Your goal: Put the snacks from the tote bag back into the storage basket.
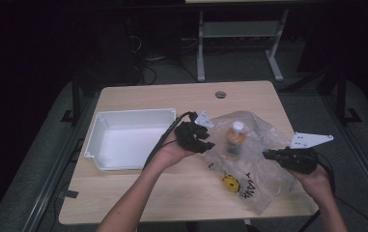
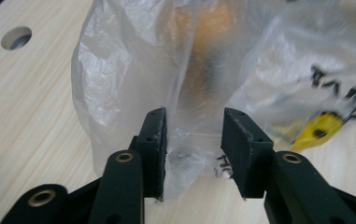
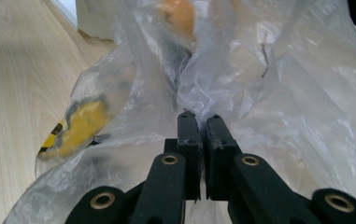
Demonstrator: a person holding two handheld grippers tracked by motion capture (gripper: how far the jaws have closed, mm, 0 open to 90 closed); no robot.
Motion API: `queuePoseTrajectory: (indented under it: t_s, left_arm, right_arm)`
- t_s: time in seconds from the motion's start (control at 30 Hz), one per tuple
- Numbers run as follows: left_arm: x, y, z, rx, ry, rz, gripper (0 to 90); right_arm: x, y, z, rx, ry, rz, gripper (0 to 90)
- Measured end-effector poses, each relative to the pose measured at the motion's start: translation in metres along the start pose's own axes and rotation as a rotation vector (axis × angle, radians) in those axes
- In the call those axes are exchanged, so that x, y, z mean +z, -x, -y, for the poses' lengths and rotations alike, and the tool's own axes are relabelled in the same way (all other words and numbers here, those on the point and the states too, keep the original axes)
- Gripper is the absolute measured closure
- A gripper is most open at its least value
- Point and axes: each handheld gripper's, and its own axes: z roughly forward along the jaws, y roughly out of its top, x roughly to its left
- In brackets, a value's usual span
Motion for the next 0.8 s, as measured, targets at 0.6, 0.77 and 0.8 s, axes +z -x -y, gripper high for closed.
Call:
queuePoseTrajectory:
  t_s: [0.6, 0.77, 0.8]
  left_arm:
    - [-0.017, 0.009, -0.030, 0.044, 0.042, 0.002, 52.0]
    - [-0.016, 0.011, -0.036, 0.044, 0.048, 0.010, 49.8]
    - [-0.015, 0.013, -0.037, 0.048, 0.047, 0.006, 48.7]
  right_arm:
    - [-0.006, -0.005, -0.010, -0.030, 0.044, -0.007, 86.2]
    - [-0.003, -0.009, -0.014, -0.048, 0.046, -0.016, 86.2]
    - [-0.003, -0.011, -0.015, -0.049, 0.049, -0.020, 86.2]
